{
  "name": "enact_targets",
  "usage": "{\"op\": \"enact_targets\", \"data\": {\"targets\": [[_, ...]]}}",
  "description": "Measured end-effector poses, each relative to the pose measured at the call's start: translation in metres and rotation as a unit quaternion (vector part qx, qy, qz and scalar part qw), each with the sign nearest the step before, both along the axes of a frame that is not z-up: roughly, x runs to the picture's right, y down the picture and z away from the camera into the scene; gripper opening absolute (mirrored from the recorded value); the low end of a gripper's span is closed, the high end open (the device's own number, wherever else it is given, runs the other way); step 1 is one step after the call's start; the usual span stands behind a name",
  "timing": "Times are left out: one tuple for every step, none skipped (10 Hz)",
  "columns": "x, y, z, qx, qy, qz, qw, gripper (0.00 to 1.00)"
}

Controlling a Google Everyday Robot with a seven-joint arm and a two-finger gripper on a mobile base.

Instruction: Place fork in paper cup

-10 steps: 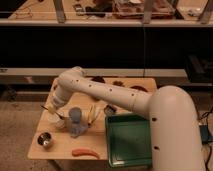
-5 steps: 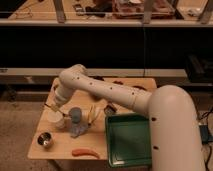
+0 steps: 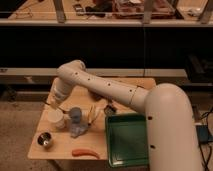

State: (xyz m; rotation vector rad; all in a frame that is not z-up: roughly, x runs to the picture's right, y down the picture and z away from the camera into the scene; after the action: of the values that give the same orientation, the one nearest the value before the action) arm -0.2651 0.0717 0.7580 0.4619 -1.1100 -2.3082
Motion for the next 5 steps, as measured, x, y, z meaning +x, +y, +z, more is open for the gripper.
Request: {"op": "enact_targets", "data": {"targets": [[-0.0005,-0.0015,-0.0008,-0.001,-0.003,-0.004,1.0,0.0],[-0.002,-0.0028,-0.0019,-0.003,-0.008,-0.009,0.9999,0.0],[-0.0035,-0.0042,-0.0034,-0.003,-0.011,-0.014,0.9998,0.0],[-0.0056,-0.0056,-0.0047,-0.002,-0.013,-0.021,0.9997,0.0],[-0.0071,-0.0071,-0.0055,-0.001,-0.013,-0.027,0.9995,0.0]]}}
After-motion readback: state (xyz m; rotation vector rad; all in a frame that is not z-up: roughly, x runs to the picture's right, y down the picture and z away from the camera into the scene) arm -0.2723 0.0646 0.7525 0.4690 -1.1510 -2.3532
